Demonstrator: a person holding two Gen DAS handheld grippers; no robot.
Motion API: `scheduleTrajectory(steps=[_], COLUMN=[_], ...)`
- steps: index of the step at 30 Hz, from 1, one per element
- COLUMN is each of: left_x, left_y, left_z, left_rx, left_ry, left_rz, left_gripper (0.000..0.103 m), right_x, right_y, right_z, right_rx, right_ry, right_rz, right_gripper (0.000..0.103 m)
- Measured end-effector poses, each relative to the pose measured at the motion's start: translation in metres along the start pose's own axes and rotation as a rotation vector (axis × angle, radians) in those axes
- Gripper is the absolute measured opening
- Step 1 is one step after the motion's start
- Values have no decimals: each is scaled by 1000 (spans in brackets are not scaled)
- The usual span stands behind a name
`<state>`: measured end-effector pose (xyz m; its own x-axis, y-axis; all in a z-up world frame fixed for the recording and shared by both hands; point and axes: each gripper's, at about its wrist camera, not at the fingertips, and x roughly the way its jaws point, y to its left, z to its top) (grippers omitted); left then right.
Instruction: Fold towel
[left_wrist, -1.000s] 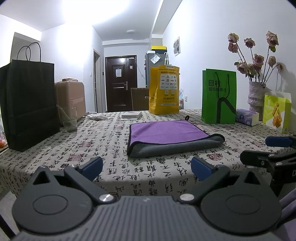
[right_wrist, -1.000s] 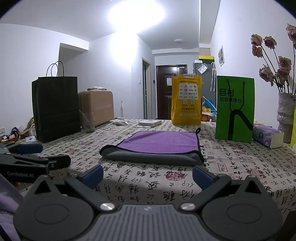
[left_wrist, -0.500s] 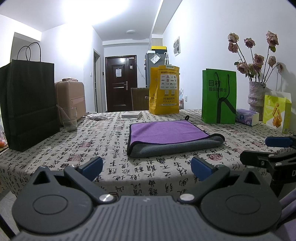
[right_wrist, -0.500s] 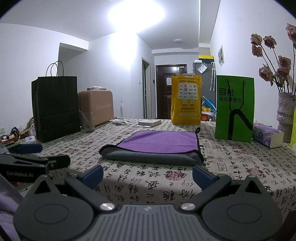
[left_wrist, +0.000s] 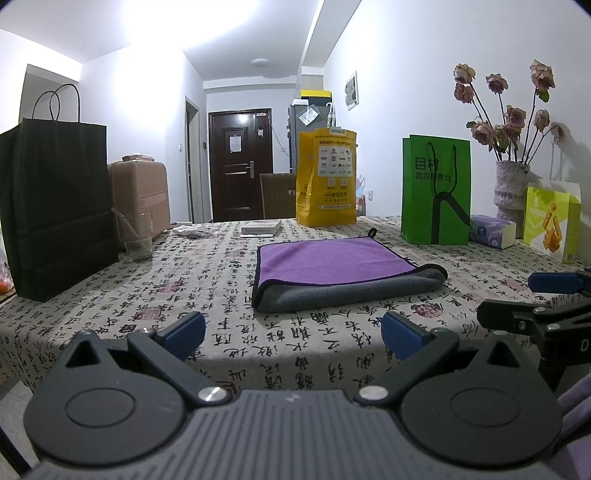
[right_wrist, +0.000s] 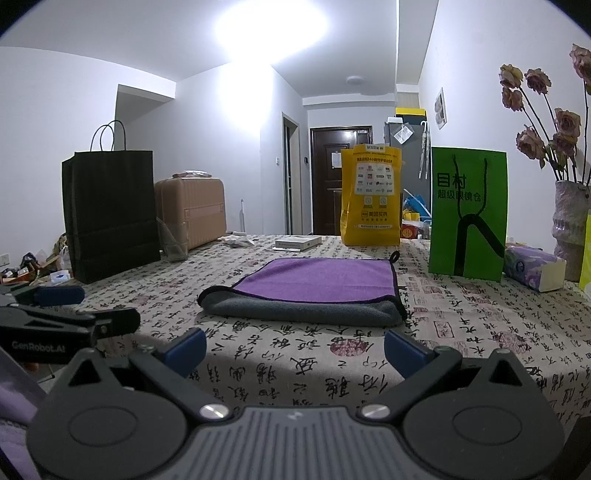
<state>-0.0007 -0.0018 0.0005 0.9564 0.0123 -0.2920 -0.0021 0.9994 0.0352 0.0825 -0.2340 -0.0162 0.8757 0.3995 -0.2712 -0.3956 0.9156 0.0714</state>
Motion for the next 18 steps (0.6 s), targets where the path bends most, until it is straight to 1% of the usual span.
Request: scheduleTrajectory(steps=[18], left_x=[0], left_y=[-1], left_z=[0], left_rx=[1], left_ry=[0], left_rz=[1], left_gripper=[103], right_x=[1], right_y=[-2], right_z=[-2], right_rx=[3], right_ry=[6], right_rz=[2], right_gripper=[103])
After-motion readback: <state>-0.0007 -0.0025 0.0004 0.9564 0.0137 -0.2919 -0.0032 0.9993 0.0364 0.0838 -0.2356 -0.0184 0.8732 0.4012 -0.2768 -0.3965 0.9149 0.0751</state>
